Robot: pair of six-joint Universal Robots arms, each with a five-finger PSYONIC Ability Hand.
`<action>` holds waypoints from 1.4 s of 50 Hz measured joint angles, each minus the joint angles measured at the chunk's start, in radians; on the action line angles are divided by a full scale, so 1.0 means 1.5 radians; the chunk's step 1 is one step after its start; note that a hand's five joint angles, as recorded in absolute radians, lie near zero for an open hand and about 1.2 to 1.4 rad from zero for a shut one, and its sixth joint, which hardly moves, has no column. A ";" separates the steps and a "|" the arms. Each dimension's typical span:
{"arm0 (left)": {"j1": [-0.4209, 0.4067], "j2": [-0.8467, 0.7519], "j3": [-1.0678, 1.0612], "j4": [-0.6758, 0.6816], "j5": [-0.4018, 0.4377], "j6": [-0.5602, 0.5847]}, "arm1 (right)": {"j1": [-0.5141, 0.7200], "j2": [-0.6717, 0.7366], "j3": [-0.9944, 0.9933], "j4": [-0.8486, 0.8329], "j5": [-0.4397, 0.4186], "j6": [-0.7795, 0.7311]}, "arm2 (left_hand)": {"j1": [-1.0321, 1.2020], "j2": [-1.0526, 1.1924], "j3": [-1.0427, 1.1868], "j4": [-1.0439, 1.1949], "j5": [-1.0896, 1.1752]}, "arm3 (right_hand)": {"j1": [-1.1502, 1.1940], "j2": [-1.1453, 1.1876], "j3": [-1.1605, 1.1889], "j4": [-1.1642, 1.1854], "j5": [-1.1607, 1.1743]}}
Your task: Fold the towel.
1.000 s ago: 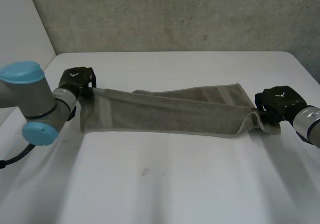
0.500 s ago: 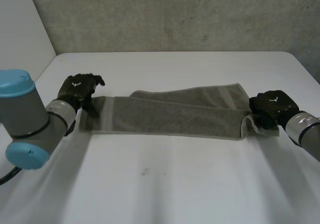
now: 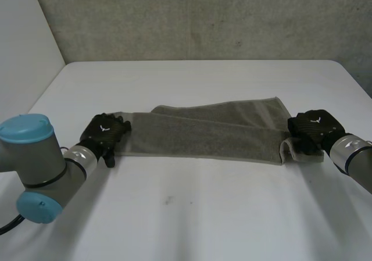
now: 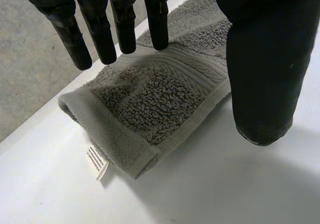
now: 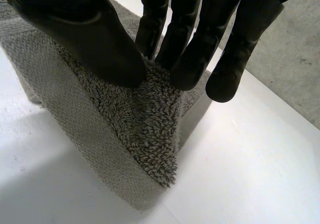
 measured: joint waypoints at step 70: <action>0.008 0.046 0.063 -0.005 0.034 0.007 | 0.000 -0.055 -0.003 0.030 0.004 -0.029 | 0.535 0.573 0.567 0.573 0.555 | 0.000 0.000 0.000 0.000 0.000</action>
